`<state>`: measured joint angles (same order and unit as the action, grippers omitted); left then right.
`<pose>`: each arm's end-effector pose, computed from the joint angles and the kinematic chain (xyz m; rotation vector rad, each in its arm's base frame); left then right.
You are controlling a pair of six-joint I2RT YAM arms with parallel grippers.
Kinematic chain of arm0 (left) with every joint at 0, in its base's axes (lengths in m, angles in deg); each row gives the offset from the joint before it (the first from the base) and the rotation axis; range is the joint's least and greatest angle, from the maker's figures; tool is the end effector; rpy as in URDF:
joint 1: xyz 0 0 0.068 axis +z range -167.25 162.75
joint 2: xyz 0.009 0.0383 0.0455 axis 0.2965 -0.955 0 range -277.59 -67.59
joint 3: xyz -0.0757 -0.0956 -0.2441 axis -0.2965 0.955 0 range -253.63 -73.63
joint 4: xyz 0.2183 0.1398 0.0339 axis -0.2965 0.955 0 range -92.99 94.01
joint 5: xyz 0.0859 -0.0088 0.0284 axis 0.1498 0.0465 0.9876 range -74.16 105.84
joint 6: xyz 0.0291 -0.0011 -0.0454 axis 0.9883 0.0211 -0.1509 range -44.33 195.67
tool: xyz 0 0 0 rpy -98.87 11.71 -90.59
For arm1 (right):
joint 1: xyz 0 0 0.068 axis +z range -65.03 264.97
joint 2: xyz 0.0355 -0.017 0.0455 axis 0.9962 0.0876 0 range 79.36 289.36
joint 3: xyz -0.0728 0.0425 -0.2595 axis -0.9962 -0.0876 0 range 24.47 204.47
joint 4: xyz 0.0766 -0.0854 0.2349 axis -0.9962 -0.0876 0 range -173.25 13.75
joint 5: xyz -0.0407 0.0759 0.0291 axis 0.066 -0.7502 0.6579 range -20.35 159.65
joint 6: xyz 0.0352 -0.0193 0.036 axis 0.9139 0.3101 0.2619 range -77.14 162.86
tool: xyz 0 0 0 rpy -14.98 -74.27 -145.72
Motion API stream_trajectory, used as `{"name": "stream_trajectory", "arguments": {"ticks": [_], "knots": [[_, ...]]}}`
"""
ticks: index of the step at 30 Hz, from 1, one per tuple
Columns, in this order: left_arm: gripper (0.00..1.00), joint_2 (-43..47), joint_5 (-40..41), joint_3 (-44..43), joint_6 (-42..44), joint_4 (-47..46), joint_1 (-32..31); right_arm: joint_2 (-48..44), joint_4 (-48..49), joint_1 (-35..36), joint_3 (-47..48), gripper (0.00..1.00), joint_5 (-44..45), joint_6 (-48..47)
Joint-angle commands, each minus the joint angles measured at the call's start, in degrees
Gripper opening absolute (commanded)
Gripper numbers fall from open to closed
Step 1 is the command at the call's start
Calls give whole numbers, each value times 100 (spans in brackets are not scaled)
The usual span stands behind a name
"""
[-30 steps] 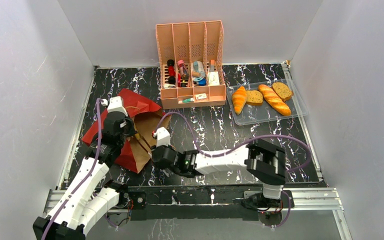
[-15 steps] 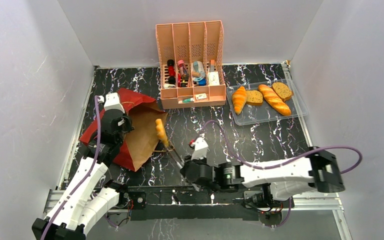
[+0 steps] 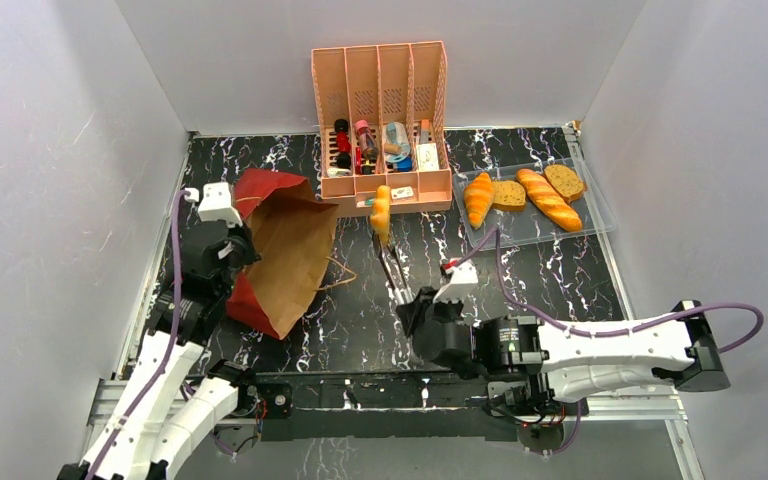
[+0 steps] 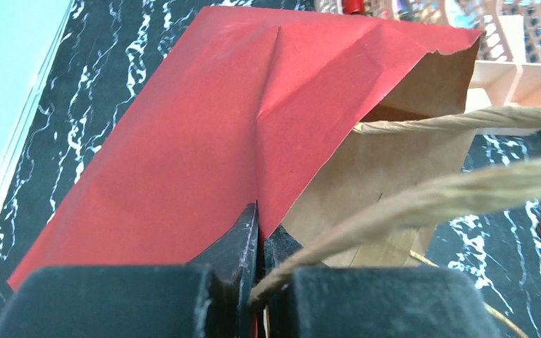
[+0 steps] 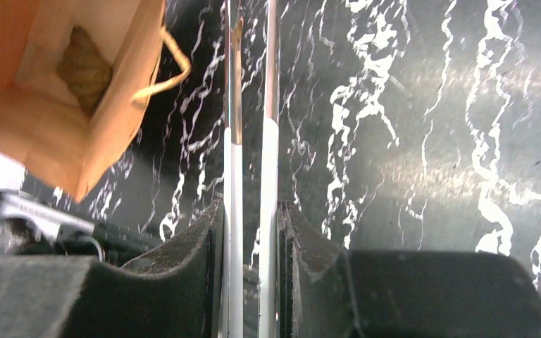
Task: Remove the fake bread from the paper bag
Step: Place the fake bread in the container.
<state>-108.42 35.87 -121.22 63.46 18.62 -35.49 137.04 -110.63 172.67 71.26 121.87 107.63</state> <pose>0.1560 -0.0386 0.3470 -0.1495 1.8081 -0.0568 0.0361 0.1968 0.2812 -0.0021 2.0698 0.5742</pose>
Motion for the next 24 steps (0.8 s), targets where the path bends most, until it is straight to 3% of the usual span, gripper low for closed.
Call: {"name": "stream_trajectory", "arguments": {"ticks": [1,13,18,24], "knots": [[0,434,-843,-232,302,60,-14,38,496,-892,552,0,167,-568],[0,720,-3625,-214,1112,132,-14,-178,1657,-3553,215,0,-1523,-1353],[0,589,-4395,-282,1299,274,-14,-224,2029,-4873,-71,0,-2555,-1320],[0,765,-4545,-321,1402,519,-19,-65,2247,-5691,-168,0,-3269,-1324]]}}
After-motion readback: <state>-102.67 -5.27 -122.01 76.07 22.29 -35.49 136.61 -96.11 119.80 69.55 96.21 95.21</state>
